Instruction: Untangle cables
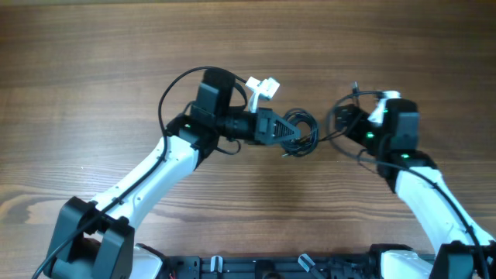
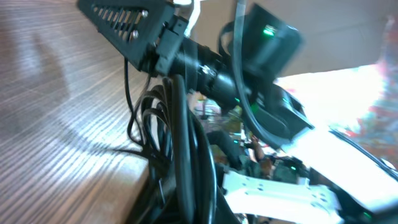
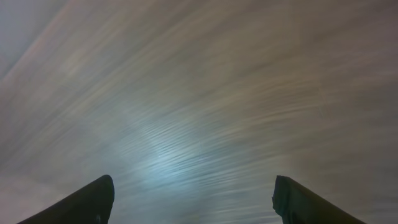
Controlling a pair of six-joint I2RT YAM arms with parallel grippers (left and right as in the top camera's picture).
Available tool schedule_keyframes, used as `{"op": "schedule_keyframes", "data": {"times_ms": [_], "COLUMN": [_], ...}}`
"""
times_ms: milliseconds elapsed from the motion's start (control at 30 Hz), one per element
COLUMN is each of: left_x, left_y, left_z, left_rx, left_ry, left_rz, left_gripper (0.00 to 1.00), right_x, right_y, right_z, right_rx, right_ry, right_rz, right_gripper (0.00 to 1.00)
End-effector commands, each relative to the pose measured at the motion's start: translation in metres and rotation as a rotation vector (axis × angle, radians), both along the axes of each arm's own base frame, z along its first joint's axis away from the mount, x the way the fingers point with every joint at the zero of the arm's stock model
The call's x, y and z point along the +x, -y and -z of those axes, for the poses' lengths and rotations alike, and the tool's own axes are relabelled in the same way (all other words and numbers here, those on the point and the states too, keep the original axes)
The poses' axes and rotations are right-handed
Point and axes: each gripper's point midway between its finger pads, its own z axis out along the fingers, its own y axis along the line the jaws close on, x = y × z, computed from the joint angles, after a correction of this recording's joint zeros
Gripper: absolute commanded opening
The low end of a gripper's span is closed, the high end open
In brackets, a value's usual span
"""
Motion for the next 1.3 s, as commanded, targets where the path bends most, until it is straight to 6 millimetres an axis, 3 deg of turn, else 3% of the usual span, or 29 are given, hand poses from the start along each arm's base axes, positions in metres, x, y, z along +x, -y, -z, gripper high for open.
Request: {"op": "schedule_keyframes", "data": {"times_ms": [0,200,333,433,567,667,800,933,1067,1133,1267], "left_x": [0.0,0.036,0.059,0.07,0.085,0.093,0.093,0.094,0.109,0.12,0.141], "left_y": [-0.016,-0.024,-0.03,-0.035,-0.043,-0.049,-0.05,-0.051,-0.064,-0.076,-0.113], "left_z": [-0.023,-0.008,0.003,0.008,0.015,0.021,0.023,0.024,0.029,0.034,0.05], "left_rx": [-0.072,0.022,0.095,0.131,0.185,0.221,0.23,0.257,0.298,0.329,0.367], "left_ry": [0.037,0.08,0.113,0.129,0.151,0.137,0.102,0.233,0.188,0.128,-0.115], "left_rz": [0.041,-0.147,-0.276,-0.34,-0.435,-0.492,-0.513,-0.472,-0.592,-0.703,-1.049], "left_gripper": [0.04,0.04,0.04,0.04,0.04,0.04,0.04,0.04,0.04,0.04,0.04], "right_x": [-0.008,-0.015,-0.017,-0.022,-0.04,-0.052,-0.053,-0.037,-0.03,-0.041,-0.071], "right_y": [0.036,0.034,0.01,-0.033,-0.082,-0.097,-0.101,-0.089,-0.07,-0.069,-0.072], "right_z": [0.013,0.018,0.013,-0.008,-0.056,-0.084,-0.094,-0.076,-0.044,-0.029,-0.007], "right_rx": [-0.009,0.018,0.05,0.173,0.396,0.499,0.562,0.574,0.605,0.696,0.709], "right_ry": [-0.06,-0.09,-0.058,0.046,0.231,0.332,0.331,0.196,-0.013,-0.172,-0.345], "right_rz": [0.127,0.083,-0.087,-0.352,-0.67,-0.808,-0.816,-0.616,-0.33,-0.194,-0.144], "right_gripper": [0.84,0.86,0.91,0.96,0.99,1.0,1.0,1.0,1.0,1.0,1.0]}}
